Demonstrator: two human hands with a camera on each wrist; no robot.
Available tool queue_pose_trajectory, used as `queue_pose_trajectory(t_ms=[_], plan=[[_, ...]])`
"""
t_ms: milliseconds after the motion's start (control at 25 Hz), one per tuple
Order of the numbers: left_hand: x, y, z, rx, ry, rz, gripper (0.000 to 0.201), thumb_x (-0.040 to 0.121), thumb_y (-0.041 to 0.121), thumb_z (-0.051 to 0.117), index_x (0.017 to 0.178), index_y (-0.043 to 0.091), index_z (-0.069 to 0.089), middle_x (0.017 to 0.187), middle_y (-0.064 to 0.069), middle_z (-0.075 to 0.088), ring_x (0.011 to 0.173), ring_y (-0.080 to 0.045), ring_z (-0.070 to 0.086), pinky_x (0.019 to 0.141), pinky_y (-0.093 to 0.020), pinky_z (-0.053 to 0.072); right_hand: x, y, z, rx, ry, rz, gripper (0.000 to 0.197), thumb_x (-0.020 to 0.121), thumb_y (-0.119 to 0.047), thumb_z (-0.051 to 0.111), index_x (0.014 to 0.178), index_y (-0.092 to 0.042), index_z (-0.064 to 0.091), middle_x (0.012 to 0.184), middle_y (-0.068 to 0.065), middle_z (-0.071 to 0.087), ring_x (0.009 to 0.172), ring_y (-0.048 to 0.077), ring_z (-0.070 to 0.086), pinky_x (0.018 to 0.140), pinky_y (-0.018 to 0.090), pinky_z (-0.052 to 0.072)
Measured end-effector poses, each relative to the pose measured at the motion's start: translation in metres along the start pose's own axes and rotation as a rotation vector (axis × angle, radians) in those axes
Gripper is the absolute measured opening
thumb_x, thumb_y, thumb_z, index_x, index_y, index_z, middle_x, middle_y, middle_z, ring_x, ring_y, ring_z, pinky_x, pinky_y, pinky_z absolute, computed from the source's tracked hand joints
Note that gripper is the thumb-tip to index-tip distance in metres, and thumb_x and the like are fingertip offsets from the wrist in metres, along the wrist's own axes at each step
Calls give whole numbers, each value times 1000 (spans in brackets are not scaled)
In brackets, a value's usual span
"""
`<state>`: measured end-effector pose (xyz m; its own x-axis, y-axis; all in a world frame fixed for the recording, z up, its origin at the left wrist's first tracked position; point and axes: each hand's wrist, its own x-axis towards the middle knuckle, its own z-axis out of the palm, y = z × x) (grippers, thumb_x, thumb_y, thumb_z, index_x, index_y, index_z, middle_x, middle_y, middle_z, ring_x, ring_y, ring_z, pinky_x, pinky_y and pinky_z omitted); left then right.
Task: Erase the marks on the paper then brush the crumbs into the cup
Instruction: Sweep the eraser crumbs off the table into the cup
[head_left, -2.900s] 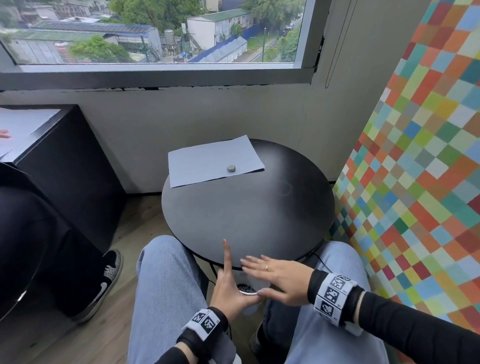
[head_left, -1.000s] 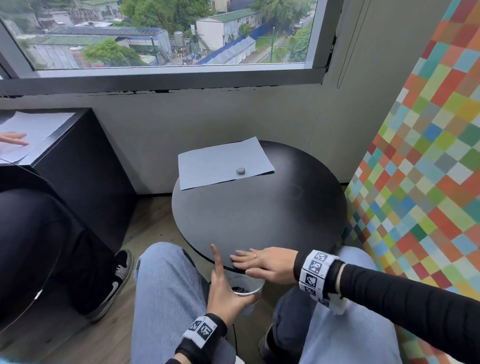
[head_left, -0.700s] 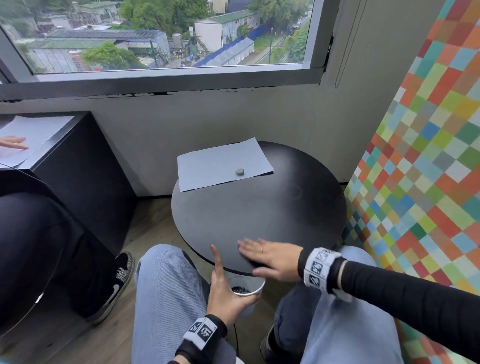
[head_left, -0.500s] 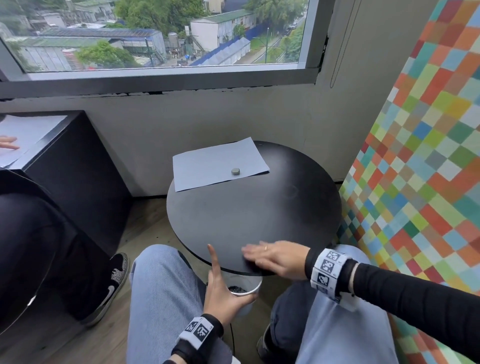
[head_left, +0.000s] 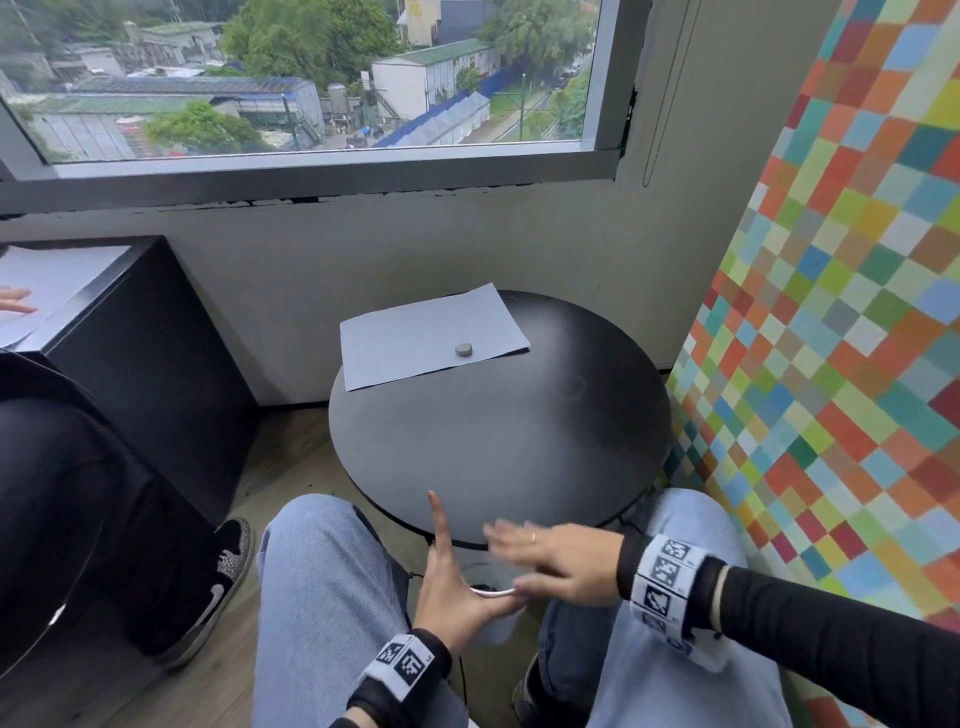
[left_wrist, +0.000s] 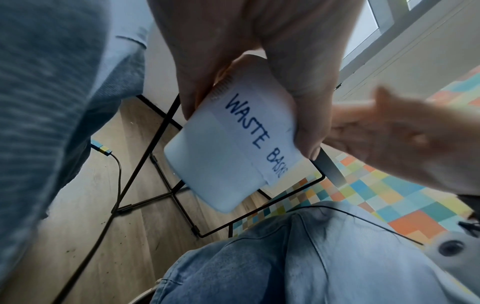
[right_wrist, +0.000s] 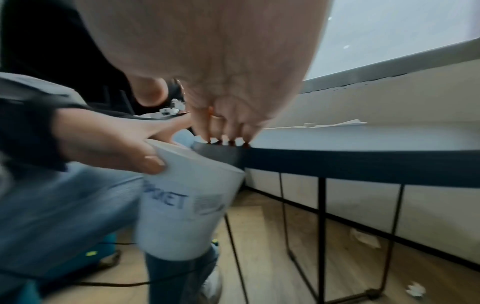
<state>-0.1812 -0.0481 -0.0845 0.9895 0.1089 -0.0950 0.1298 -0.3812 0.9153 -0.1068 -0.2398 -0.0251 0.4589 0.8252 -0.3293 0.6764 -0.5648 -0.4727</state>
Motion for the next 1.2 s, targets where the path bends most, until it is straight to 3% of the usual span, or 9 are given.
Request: queue_pose_trajectory(t_ms=[80, 160, 240, 320, 480, 640, 800, 1000, 1200], plan=[[0, 2, 0, 9, -4, -7, 158, 42, 56, 94, 142, 56, -29, 149, -2, 40, 135, -10, 46, 111, -35, 41, -3, 2, -5, 149, 125, -15, 58, 100, -50, 32, 143, -13, 44, 154, 0, 31, 143, 4, 20, 119, 23, 13], [-1, 4, 2, 21, -19, -4, 158, 43, 46, 94, 142, 56, -30, 150, -2, 40, 135, -10, 45, 112, -31, 39, -6, 15, -12, -25, 258, 160, 93, 86, -75, 3, 147, -12, 34, 157, 2, 23, 145, 9, 15, 121, 29, 6], [-5, 6, 2, 33, -41, 0, 158, 46, 44, 94, 142, 55, -30, 151, 0, 37, 137, -9, 42, 110, -23, 36, -10, 16, -8, -244, 138, 157, 109, 72, -82, -12, 152, -15, 18, 160, -1, 9, 147, 8, -1, 119, 38, -8], [-7, 8, 1, 40, -48, 11, 157, 46, 45, 94, 142, 55, -30, 152, -1, 36, 138, -10, 42, 111, -25, 37, -16, 11, 0, -226, 59, 29, 89, 83, -73, 0, 151, -22, 23, 158, -9, 14, 145, 1, -8, 113, 40, -22], [-9, 10, 3, 45, -46, 25, 157, 44, 46, 94, 142, 57, -29, 146, -2, 42, 134, -10, 46, 112, -34, 39, -22, 13, 0, -257, 183, 251, 111, 68, -82, -16, 153, -17, 14, 160, -4, 5, 146, 9, -9, 110, 49, -21], [-16, 17, 1, 95, -86, 18, 154, 47, 49, 91, 138, 60, -33, 139, -8, 49, 123, -17, 56, 102, -37, 49, -25, -17, 9, 183, 186, -44, 49, 99, -42, 44, 136, -12, 52, 145, 1, 45, 134, 0, 35, 119, 26, 11], [-21, 21, 1, 98, -129, 9, 156, 43, 43, 90, 134, 62, -34, 117, -6, 61, 102, -15, 63, 83, -32, 58, -25, -21, 3, 321, 494, -36, 23, 89, -14, 66, 112, -14, 71, 106, 1, 72, 98, 0, 65, 101, 24, 45], [-29, 26, -6, 136, -204, 75, 157, 43, 53, 92, 135, 60, -35, 126, 0, 59, 117, -15, 56, 101, -35, 49, -21, -28, -3, 298, 588, -22, 14, 82, -12, 74, 96, -11, 77, 90, 1, 75, 82, 1, 67, 94, 25, 50], [-27, 53, -21, 113, -175, 142, 155, 45, 52, 93, 137, 61, -32, 127, 4, 60, 115, -13, 58, 102, -33, 49, -21, -25, -19, 299, 764, 5, 11, 76, -18, 79, 86, -12, 78, 82, 1, 75, 69, 4, 67, 108, 29, 39]])
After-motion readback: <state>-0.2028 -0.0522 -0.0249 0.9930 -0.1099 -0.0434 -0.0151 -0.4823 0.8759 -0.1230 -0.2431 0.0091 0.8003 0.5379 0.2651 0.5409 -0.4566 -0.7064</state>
